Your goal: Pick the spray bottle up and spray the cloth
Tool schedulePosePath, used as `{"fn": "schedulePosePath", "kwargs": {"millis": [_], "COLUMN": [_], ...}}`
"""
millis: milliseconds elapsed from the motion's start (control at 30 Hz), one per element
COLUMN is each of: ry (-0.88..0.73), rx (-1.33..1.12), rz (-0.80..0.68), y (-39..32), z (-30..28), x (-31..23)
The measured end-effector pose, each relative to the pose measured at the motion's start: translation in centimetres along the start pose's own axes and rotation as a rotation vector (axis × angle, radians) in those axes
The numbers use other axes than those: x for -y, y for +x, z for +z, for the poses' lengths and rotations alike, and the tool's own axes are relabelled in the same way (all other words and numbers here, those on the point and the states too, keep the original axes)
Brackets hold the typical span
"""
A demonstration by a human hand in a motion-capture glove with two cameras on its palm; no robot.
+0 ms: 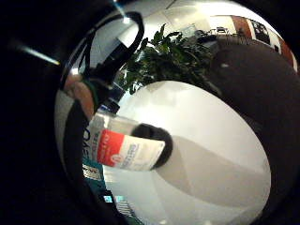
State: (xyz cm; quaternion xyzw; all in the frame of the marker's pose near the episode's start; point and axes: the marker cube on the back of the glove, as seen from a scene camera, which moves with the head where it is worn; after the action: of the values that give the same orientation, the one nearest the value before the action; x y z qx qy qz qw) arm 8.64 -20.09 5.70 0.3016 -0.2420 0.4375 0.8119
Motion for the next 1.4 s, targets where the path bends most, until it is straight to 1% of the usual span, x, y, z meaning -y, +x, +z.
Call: {"fn": "schedulePosePath", "kwargs": {"millis": [233, 333, 400, 500, 699, 766, 966, 1166, 1299, 1399], "ry": [-0.018, -0.004, 0.0, 0.004, 0.066, 0.082, 0.119, 0.163, 0.116, 0.085], "rx": [0.116, 0.145, 0.139, 0.09, -0.137, -0.202, -0.377, -0.548, -0.645, -0.731], "rz": [-0.04, -0.107, -0.185, -0.388, -0.926, -1.076, -1.45, -1.843, -2.08, -2.201], "y": [-0.3, -0.5, -0.9, -2.6, -7.6, -9.2, -12.5, -14.2, -13.2, -11.9], "z": [0.9, 0.9, 0.4, -0.8, -3.9, -4.7, -6.2, -5.4, -4.0, -3.4], "x": [0.4, 0.0, -0.5, -1.2, -3.6, -4.5, -7.2, -11.9, -15.5, -17.5]}}
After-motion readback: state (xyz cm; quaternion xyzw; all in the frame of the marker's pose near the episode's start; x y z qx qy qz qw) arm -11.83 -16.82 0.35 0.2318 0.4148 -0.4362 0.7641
